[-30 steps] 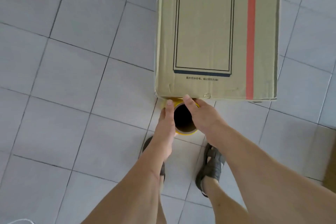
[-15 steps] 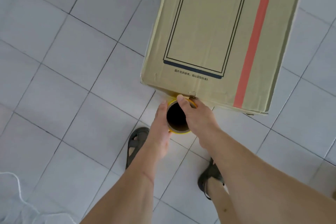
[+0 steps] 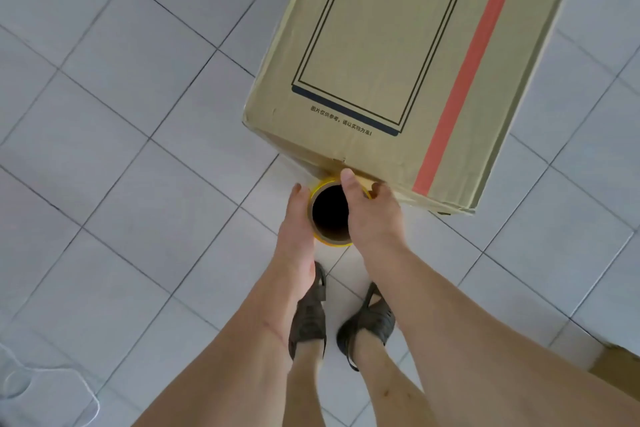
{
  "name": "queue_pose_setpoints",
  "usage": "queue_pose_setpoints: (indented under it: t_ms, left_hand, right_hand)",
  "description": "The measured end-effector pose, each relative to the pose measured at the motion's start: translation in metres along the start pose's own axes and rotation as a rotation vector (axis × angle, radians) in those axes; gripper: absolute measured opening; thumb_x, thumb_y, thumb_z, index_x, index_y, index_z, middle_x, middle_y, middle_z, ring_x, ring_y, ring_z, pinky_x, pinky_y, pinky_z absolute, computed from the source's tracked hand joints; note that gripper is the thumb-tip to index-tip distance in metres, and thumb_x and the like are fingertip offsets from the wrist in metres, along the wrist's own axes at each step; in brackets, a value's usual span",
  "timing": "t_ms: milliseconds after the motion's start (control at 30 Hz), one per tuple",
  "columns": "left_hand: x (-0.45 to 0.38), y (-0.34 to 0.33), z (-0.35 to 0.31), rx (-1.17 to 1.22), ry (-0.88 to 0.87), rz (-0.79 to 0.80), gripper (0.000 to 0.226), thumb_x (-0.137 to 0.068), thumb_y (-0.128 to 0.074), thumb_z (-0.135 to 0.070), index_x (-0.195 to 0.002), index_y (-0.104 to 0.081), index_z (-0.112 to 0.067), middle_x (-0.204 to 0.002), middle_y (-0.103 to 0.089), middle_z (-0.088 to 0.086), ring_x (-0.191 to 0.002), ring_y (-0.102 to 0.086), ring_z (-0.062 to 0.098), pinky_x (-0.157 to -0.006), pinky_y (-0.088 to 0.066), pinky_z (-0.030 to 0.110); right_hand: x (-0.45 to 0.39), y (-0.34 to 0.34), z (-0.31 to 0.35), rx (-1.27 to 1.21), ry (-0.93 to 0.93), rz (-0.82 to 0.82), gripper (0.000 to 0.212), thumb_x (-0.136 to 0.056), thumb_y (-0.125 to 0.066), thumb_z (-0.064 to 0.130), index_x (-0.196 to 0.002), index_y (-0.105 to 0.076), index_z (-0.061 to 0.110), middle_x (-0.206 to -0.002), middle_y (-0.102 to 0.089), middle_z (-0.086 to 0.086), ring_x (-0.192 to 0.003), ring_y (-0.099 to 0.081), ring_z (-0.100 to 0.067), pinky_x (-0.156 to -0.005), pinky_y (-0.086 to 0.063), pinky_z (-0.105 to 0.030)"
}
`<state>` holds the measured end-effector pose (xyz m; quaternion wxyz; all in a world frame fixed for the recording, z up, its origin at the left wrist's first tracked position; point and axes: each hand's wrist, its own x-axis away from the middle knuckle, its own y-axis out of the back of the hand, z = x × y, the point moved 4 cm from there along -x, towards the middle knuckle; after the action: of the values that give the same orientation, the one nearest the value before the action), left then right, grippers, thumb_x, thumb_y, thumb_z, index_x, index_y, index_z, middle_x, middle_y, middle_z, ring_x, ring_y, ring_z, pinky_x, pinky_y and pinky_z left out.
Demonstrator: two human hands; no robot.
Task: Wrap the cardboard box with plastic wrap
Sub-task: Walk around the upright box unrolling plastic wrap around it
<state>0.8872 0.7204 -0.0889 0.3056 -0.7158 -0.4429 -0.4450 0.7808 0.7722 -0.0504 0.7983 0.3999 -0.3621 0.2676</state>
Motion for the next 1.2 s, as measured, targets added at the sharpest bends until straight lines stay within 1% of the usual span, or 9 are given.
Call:
queue_pose_setpoints:
  t_ms: [133, 267, 367, 467, 600, 800, 967, 1033, 1200]
  left_hand:
    - [-0.004, -0.009, -0.007, -0.052, -0.016, 0.025, 0.05, -0.093, -0.046, -0.059, -0.11, -0.069, -0.017, -0.098, -0.076, 0.001, -0.103, -0.065, 0.02, -0.098, -0.046, 0.037]
    - [0.005, -0.017, 0.007, -0.122, 0.016, 0.142, 0.109, -0.059, -0.044, -0.102, -0.151, -0.044, -0.043, -0.144, -0.062, -0.006, -0.134, -0.057, 0.012, -0.114, -0.043, 0.041]
    - [0.013, -0.023, 0.022, -0.103, 0.066, 0.202, 0.102, -0.064, -0.047, -0.092, -0.153, -0.042, -0.042, -0.143, -0.063, -0.003, -0.126, -0.065, 0.011, -0.101, -0.056, 0.035]
    - [0.019, -0.026, 0.03, -0.1, 0.06, 0.196, 0.1, -0.068, -0.049, -0.088, -0.155, -0.038, -0.04, -0.144, -0.062, -0.004, -0.129, -0.062, 0.011, -0.112, -0.049, 0.043]
    - [0.016, -0.034, 0.011, -0.187, 0.019, 0.017, 0.09, -0.066, -0.045, -0.082, -0.138, -0.05, -0.028, -0.131, -0.063, 0.002, -0.122, -0.059, 0.02, -0.111, -0.045, 0.045]
    - [0.021, -0.053, 0.025, -0.12, 0.035, -0.023, 0.079, -0.069, -0.047, -0.078, -0.13, -0.061, -0.03, -0.122, -0.073, 0.004, -0.119, -0.065, 0.023, -0.109, -0.048, 0.047]
    - [0.036, -0.066, 0.043, -0.029, 0.139, 0.012, 0.049, -0.099, -0.04, -0.05, -0.12, -0.069, -0.017, -0.114, -0.078, 0.009, -0.118, -0.068, 0.024, -0.111, -0.05, 0.044]
    - [0.038, -0.071, 0.051, 0.0, 0.154, -0.019, 0.051, -0.102, -0.039, -0.051, -0.122, -0.07, -0.017, -0.115, -0.078, 0.007, -0.12, -0.067, 0.022, -0.114, -0.046, 0.044]
    - [0.032, -0.085, 0.058, 0.077, 0.104, -0.127, 0.076, -0.076, -0.045, -0.069, -0.141, -0.058, -0.031, -0.133, -0.069, 0.005, -0.129, -0.058, 0.021, -0.119, -0.038, 0.043]
  right_hand:
    - [-0.004, 0.009, 0.004, -0.152, -0.082, 0.091, 0.057, -0.091, -0.051, 0.065, -0.132, -0.057, 0.025, -0.116, -0.054, 0.006, -0.106, -0.049, -0.019, -0.09, -0.035, -0.03]
    - [0.002, 0.023, 0.002, -0.028, -0.033, 0.042, 0.051, -0.095, -0.051, 0.058, -0.128, -0.058, 0.02, -0.12, -0.059, 0.001, -0.103, -0.052, -0.022, -0.087, -0.04, -0.033]
    - [0.007, 0.031, -0.003, 0.097, -0.002, -0.046, 0.047, -0.095, -0.05, 0.058, -0.12, -0.058, 0.019, -0.117, -0.062, -0.004, -0.106, -0.058, -0.027, -0.091, -0.048, -0.039]
    - [0.002, 0.035, -0.011, 0.06, -0.006, -0.059, 0.052, -0.093, -0.055, 0.057, -0.131, -0.055, 0.021, -0.122, -0.061, -0.001, -0.11, -0.057, -0.024, -0.089, -0.046, -0.035]
    - [-0.005, 0.035, -0.028, -0.265, -0.15, 0.117, 0.051, -0.084, -0.065, 0.061, -0.123, -0.051, 0.031, -0.113, -0.056, 0.009, -0.106, -0.051, -0.017, -0.087, -0.034, -0.03]
    - [-0.017, 0.048, -0.039, -0.194, -0.086, 0.209, 0.061, -0.083, -0.065, 0.064, -0.131, -0.057, 0.028, -0.119, -0.062, 0.009, -0.113, -0.057, -0.018, -0.092, -0.042, -0.032]
    - [-0.018, 0.069, -0.038, -0.067, -0.05, 0.146, 0.048, -0.094, -0.055, 0.056, -0.126, -0.06, 0.021, -0.117, -0.061, 0.002, -0.1, -0.054, -0.02, -0.083, -0.039, -0.031]
    - [-0.023, 0.075, -0.04, -0.027, -0.04, 0.162, 0.048, -0.095, -0.052, 0.057, -0.124, -0.062, 0.02, -0.118, -0.061, 0.001, -0.1, -0.054, -0.021, -0.083, -0.038, -0.031]
    - [-0.024, 0.083, -0.052, -0.121, -0.027, 0.224, 0.042, -0.091, -0.06, 0.057, -0.124, -0.062, 0.031, -0.115, -0.059, 0.014, -0.102, -0.055, -0.012, -0.087, -0.035, -0.027]
